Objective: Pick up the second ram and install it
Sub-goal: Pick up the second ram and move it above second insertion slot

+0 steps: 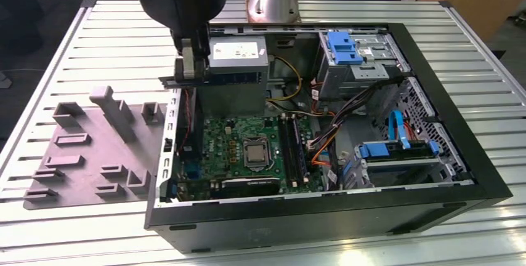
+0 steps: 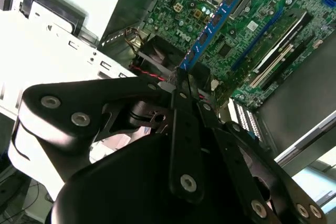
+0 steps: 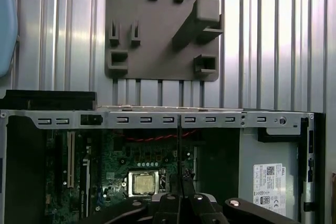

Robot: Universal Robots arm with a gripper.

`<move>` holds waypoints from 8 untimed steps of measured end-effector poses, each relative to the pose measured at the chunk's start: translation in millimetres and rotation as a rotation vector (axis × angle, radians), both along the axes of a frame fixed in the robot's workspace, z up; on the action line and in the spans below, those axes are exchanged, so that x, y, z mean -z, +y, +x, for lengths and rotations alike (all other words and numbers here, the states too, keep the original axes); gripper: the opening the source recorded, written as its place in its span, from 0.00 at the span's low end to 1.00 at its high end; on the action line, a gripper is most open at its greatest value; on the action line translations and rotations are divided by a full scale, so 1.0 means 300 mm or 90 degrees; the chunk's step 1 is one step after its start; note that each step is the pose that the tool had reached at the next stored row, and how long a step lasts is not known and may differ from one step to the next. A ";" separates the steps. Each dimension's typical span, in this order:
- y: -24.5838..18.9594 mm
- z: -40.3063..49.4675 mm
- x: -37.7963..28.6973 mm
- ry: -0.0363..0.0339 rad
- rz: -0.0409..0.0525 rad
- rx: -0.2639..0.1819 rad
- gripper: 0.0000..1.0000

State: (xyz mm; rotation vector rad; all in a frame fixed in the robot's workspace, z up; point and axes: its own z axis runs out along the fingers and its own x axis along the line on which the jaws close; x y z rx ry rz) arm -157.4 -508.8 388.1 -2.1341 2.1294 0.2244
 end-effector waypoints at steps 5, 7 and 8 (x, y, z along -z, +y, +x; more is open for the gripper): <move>0.000 0.023 0.000 0.0000 0.0000 0.000 0.12; 0.000 0.032 0.000 0.0000 0.0000 0.000 0.12; 0.000 0.037 0.000 0.0000 0.0000 0.000 0.12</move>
